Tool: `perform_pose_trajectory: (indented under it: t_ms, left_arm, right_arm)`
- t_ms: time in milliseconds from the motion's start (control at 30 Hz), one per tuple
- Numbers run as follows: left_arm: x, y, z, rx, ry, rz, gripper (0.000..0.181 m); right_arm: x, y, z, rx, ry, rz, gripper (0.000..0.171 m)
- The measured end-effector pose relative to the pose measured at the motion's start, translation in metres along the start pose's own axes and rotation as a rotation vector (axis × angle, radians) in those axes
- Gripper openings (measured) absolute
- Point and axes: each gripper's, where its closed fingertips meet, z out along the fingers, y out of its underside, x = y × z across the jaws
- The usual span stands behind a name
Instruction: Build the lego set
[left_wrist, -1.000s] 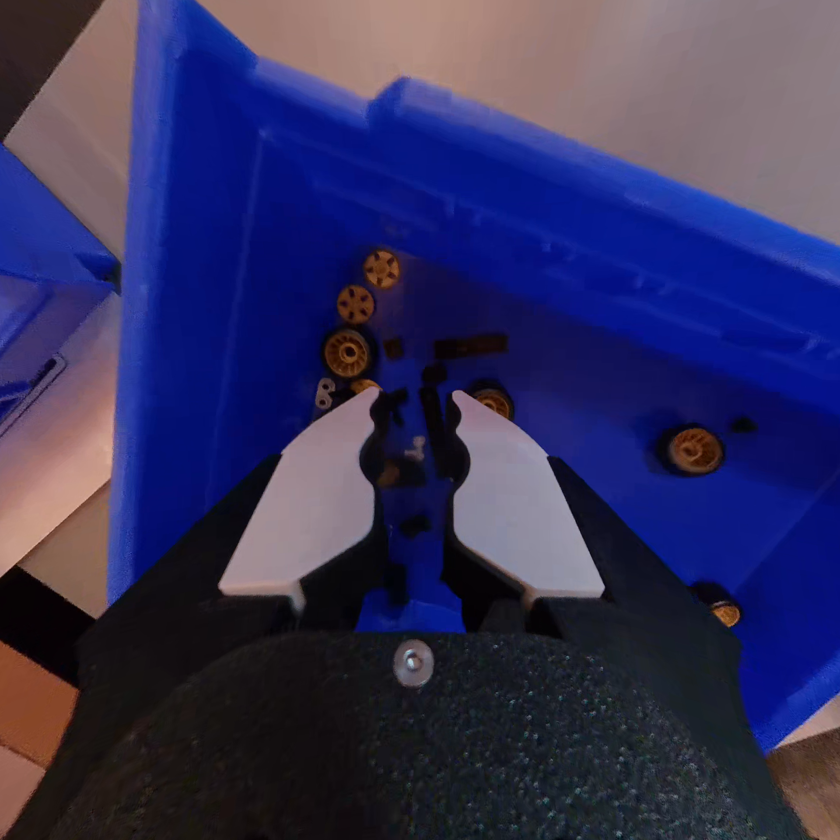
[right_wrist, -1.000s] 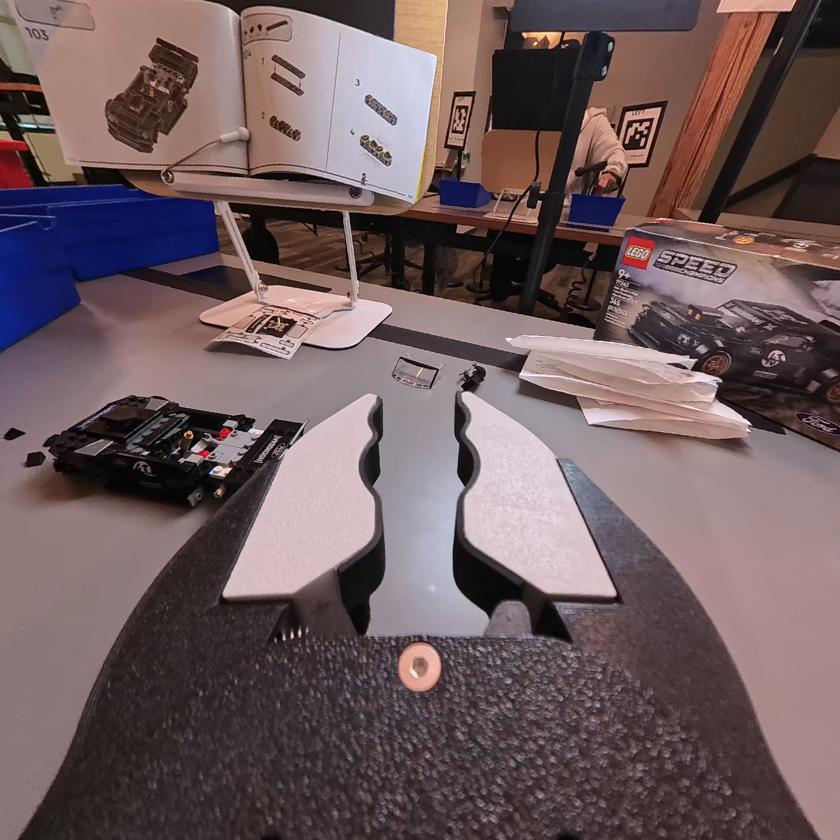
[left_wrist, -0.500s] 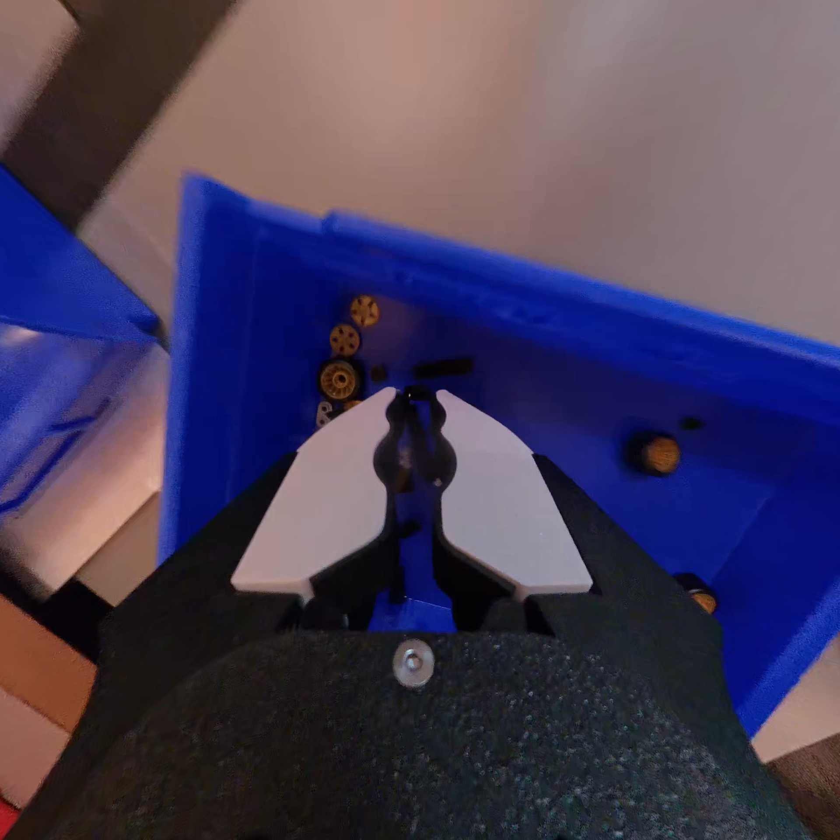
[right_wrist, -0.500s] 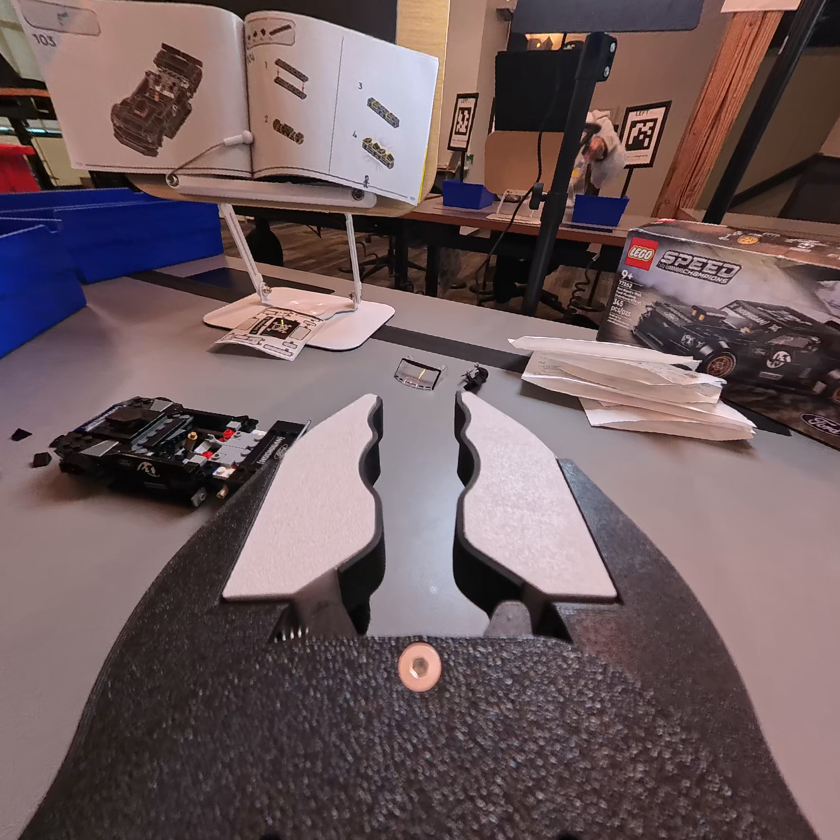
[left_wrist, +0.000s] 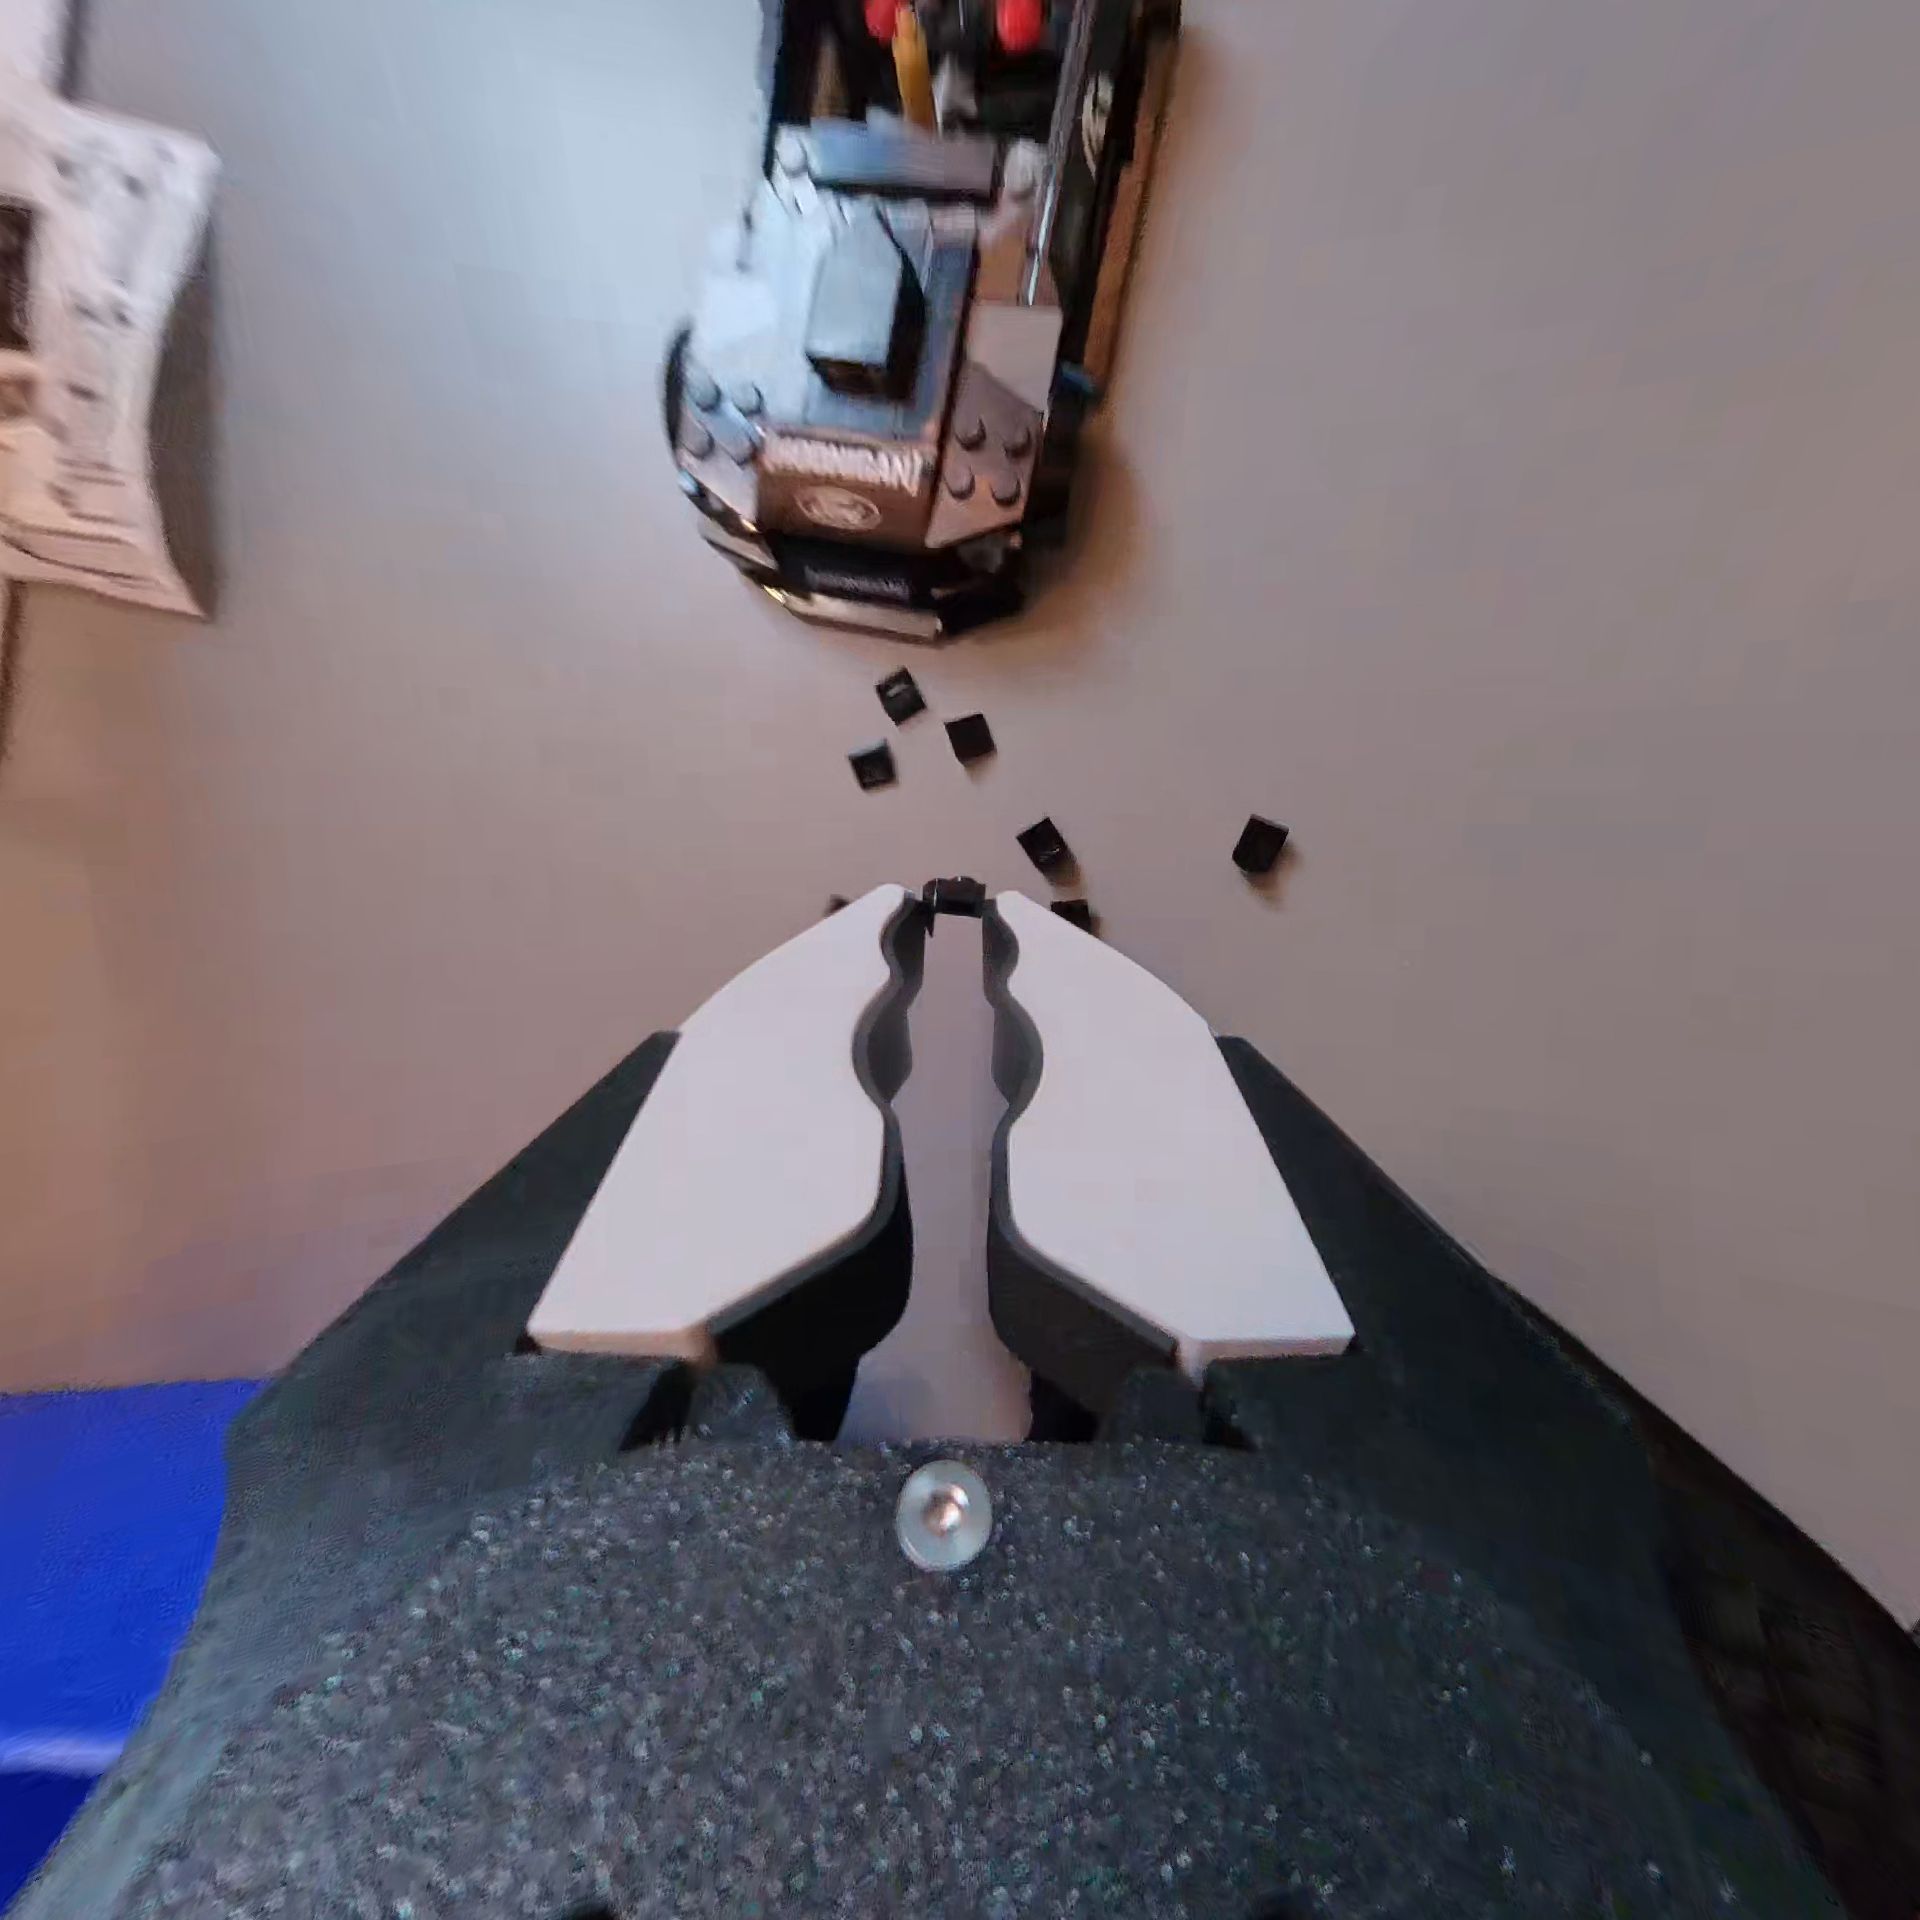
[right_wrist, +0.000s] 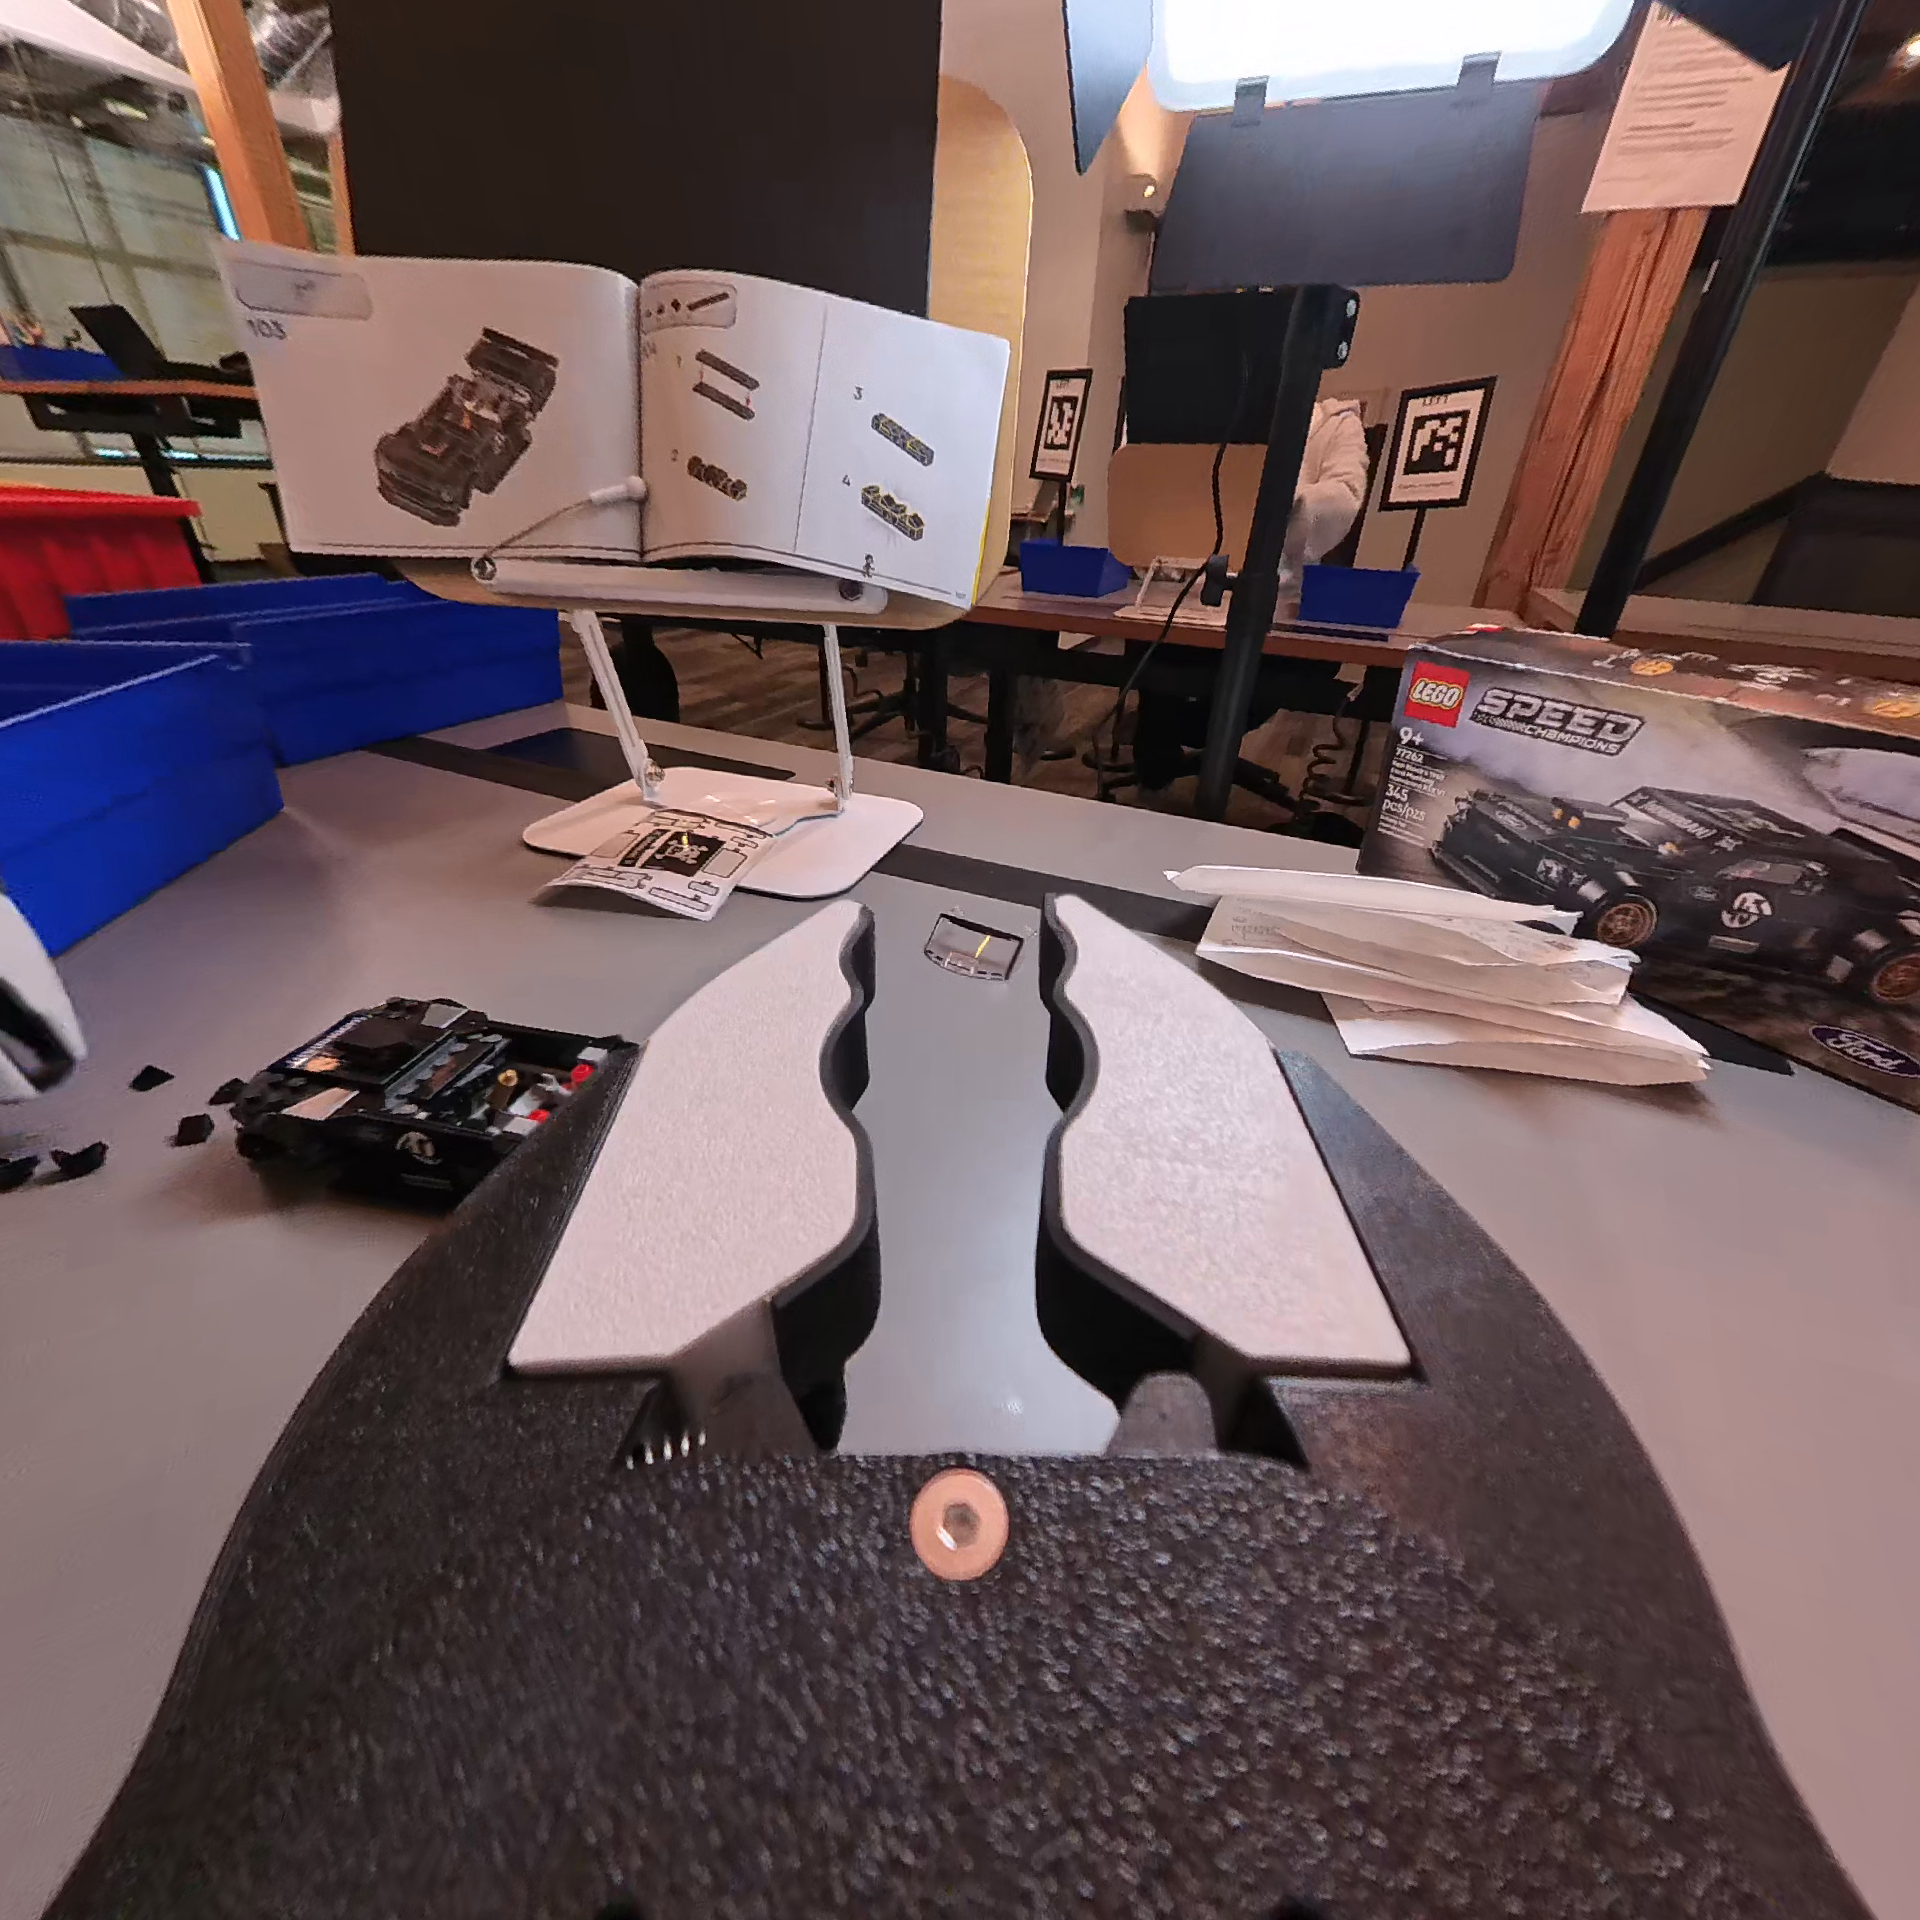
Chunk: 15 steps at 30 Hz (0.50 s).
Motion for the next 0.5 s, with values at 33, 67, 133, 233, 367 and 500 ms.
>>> perform_pose_trajectory:
  t_ms: [33,67,133,233,367,500]
  left_arm:
    - [0.003,0.003,0.007,-0.006,0.012,-0.015,0.011]
    - [0.006,0.006,0.012,-0.011,0.029,-0.034,0.011]
    - [0.009,0.010,0.015,-0.019,0.044,-0.059,0.011]
    - [0.010,0.017,0.017,-0.039,0.051,-0.068,0.011]
    - [0.015,0.020,0.017,-0.020,0.088,-0.095,0.019]
    - [0.014,0.021,0.013,0.023,0.090,-0.124,0.025]
  right_arm:
    - [-0.002,-0.001,-0.001,0.005,-0.005,0.000,0.030]
    - [-0.004,-0.002,-0.001,0.007,-0.013,-0.001,0.030]
    - [-0.009,-0.003,-0.002,0.012,-0.032,-0.002,0.030]
    - [-0.017,-0.006,-0.002,0.020,-0.059,-0.007,0.030]
    - [-0.022,-0.010,-0.004,0.033,-0.069,-0.027,0.030]
    - [-0.021,-0.011,-0.005,0.038,-0.066,-0.025,0.030]
